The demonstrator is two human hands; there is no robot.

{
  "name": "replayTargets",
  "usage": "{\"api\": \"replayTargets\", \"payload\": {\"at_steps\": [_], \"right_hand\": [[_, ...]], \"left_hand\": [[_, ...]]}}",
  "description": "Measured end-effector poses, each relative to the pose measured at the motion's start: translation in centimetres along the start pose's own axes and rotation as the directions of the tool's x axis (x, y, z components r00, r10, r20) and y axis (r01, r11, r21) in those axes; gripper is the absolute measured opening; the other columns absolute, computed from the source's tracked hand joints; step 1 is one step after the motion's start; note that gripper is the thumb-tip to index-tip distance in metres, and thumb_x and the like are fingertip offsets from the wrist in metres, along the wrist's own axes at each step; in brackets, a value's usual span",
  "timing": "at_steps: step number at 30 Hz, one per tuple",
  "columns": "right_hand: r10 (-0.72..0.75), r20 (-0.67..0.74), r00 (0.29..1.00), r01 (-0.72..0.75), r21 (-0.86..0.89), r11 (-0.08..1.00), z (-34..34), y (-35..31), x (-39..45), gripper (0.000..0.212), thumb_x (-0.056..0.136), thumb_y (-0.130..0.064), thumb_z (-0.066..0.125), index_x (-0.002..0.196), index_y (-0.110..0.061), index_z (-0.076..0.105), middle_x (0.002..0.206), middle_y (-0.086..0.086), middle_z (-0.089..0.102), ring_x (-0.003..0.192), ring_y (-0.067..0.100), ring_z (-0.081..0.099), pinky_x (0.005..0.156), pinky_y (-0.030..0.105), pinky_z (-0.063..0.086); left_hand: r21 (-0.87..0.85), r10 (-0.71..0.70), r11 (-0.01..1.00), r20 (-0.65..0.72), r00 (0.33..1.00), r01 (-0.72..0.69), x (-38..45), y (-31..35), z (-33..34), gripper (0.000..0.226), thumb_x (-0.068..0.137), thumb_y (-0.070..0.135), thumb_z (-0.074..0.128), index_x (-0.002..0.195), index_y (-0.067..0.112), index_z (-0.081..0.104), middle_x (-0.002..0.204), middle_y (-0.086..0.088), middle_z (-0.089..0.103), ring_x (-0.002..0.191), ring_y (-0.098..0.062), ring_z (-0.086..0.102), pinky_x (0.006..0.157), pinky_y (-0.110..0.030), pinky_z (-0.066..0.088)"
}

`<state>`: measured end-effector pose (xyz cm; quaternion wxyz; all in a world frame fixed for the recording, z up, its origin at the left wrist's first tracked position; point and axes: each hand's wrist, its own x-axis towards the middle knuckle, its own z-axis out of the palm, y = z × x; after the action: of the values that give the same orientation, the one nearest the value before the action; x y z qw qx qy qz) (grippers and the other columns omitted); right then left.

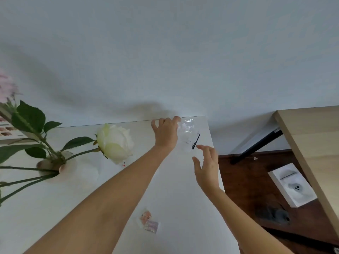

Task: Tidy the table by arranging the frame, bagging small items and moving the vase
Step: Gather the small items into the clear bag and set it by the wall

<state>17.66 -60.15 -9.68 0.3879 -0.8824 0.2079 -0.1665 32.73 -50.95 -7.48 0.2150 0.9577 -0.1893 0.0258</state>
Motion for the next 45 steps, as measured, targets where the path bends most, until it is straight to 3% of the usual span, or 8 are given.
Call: {"api": "replayTargets", "payload": {"at_steps": [7,15,21,25,28,33,40,45], "right_hand": [[-0.094,0.288,0.953,0.105,-0.024,0.994,3.0,-0.4,-7.8,0.025,0.086,-0.013,0.065,0.111,-0.015,0.060,0.107,0.001,0.060,0.096,0.016,0.056,0.086,0.030,0.053],[0.035,0.672,0.739,0.195,-0.263,0.945,6.2,-3.7,-13.3,0.053,0.078,-0.048,0.064,0.122,-0.022,0.050,0.121,-0.003,0.051,0.111,0.019,0.047,0.094,0.028,0.039],[0.079,0.683,0.726,0.270,-0.389,0.881,6.6,-4.5,-15.7,0.040,0.084,-0.036,0.064,0.118,-0.020,0.049,0.119,0.000,0.054,0.110,0.021,0.047,0.093,0.029,0.039],[0.097,0.660,0.745,0.228,-0.388,0.893,6.1,-4.4,-16.3,0.030,0.085,-0.034,0.065,0.110,-0.022,0.054,0.116,0.000,0.054,0.109,0.020,0.047,0.091,0.027,0.040],[0.106,0.661,0.743,0.210,-0.380,0.901,5.8,-4.4,-16.6,0.022,0.086,-0.031,0.064,0.103,-0.021,0.056,0.111,0.001,0.059,0.104,0.020,0.051,0.086,0.028,0.041],[0.130,0.656,0.743,0.098,-0.299,0.949,5.1,-4.9,-15.6,0.006,0.088,-0.018,0.062,0.090,-0.016,0.057,0.091,0.005,0.068,0.082,0.023,0.062,0.071,0.035,0.050],[0.044,0.604,0.796,0.087,-0.185,0.979,5.8,-7.0,-8.7,0.003,0.087,-0.008,0.061,0.086,-0.009,0.064,0.087,0.009,0.071,0.080,0.024,0.065,0.075,0.038,0.055],[-0.004,0.640,0.769,0.179,-0.209,0.961,8.0,-9.2,-4.3,0.016,0.081,-0.005,0.067,0.094,-0.014,0.065,0.084,0.008,0.071,0.072,0.023,0.064,0.064,0.025,0.049]], "left_hand": [[0.054,0.046,0.997,0.113,0.993,-0.053,-0.5,-1.3,-0.5,0.055,0.096,0.023,0.043,0.146,0.026,0.019,0.142,-0.012,0.035,0.128,-0.029,0.035,0.108,-0.048,0.028],[-0.099,0.001,0.995,0.041,0.999,0.003,-13.6,-9.2,-3.3,0.040,0.095,0.014,0.043,0.135,0.016,0.042,0.134,-0.009,0.050,0.122,-0.025,0.047,0.101,-0.039,0.041],[0.163,-0.353,0.928,0.101,0.930,0.335,-22.8,-16.0,-4.3,0.046,0.093,0.017,0.049,0.137,0.009,0.041,0.144,-0.019,0.041,0.132,-0.036,0.039,0.097,-0.048,0.043],[0.179,-0.371,0.922,0.149,0.917,0.344,-25.0,-16.9,-4.7,0.044,0.093,0.016,0.047,0.136,0.011,0.043,0.148,-0.018,0.036,0.138,-0.033,0.033,0.101,-0.045,0.040],[0.114,-0.366,0.928,0.114,0.923,0.354,-25.7,-16.6,-5.1,0.033,0.092,0.010,0.048,0.124,0.011,0.055,0.142,-0.018,0.045,0.132,-0.034,0.040,0.097,-0.045,0.044],[-0.094,-0.361,0.927,0.035,0.932,0.362,-26.3,-16.4,-5.6,0.015,0.082,-0.007,0.052,0.087,0.003,0.062,0.101,-0.017,0.060,0.094,-0.036,0.054,0.075,-0.044,0.052],[-0.348,-0.450,0.828,0.053,0.892,0.439,-27.0,-16.3,-5.9,0.028,0.073,-0.008,0.059,0.097,0.006,0.056,0.093,-0.012,0.052,0.073,-0.032,0.058,0.067,-0.040,0.052],[-0.471,-0.330,0.781,0.247,0.911,0.411,-27.6,-14.3,-5.6,0.041,0.068,0.002,0.073,0.100,0.019,0.052,0.090,-0.003,0.054,0.058,-0.013,0.056,0.059,-0.015,0.047]]}}
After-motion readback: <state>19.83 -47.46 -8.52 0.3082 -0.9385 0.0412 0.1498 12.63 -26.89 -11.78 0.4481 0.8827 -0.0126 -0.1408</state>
